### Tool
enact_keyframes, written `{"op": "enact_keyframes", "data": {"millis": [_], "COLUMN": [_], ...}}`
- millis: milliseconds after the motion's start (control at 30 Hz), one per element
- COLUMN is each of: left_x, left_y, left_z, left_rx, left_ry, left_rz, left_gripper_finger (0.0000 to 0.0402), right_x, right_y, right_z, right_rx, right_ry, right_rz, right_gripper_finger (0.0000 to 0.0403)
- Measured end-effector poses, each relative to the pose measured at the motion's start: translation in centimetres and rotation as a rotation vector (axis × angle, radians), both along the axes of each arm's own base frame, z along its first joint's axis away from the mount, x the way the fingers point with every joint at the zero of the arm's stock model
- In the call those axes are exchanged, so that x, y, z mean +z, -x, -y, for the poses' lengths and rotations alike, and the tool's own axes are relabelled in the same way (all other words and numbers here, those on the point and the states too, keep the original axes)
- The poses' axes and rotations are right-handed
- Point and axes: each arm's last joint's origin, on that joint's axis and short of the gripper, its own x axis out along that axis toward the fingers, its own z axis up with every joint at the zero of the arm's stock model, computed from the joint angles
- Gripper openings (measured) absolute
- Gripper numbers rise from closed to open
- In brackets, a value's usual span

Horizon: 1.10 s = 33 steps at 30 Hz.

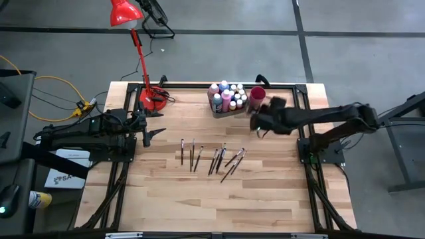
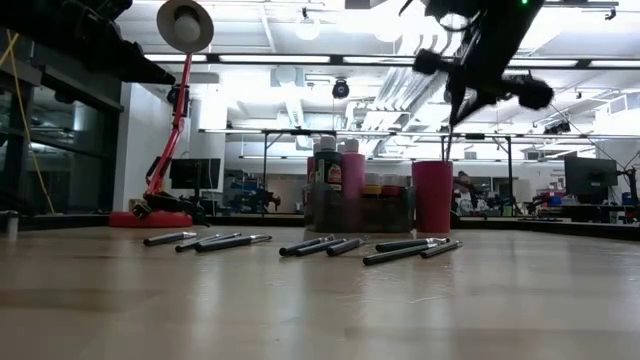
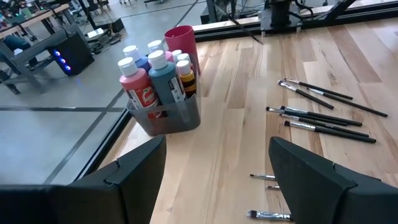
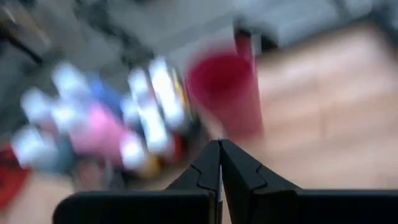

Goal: Pick & Place Paint Supplies
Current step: Put the black paintbrush into the red cup

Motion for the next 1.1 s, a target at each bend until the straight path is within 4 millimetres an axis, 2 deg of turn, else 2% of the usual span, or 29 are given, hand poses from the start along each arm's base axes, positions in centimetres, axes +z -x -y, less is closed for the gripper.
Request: {"op": "enact_keyframes", "data": {"millis": [200, 367, 467, 600, 833, 1100], "left_x": [0.0, 0.0, 0.0, 0.0, 0.0, 0.0], "left_y": [0.0, 0.0, 0.0, 0.0, 0.0, 0.0], "left_z": [0.0, 0.0, 0.0, 0.0, 0.0, 0.0], "left_rx": [0.001, 0.002, 0.002, 0.002, 0.007, 0.012], "left_ry": [0.003, 0.005, 0.006, 0.005, 0.020, 0.022], "left_rz": [0.001, 0.003, 0.003, 0.003, 0.008, 0.009], "left_gripper_finger": [0.0277, 0.0277, 0.0277, 0.0277, 0.0277, 0.0277], "right_x": [3.6, 5.9, 6.6, 5.9, 3.1, 0.4], "right_y": [1.0, 0.3, -0.2, -0.4, -1.6, -3.1], "right_z": [3.0, 5.6, 7.3, 9.1, 11.1, 11.7], "right_rx": [-0.028, -0.003, 0.030, 0.047, 0.083, 0.110], "right_ry": [0.284, 0.438, 0.487, 0.471, 0.396, 0.353], "right_rz": [-0.036, -0.139, -0.203, -0.276, -0.359, -0.442], "right_gripper_finger": [0.0004, 0.0004, 0.0004, 0.0004, 0.0004, 0.0004]}}
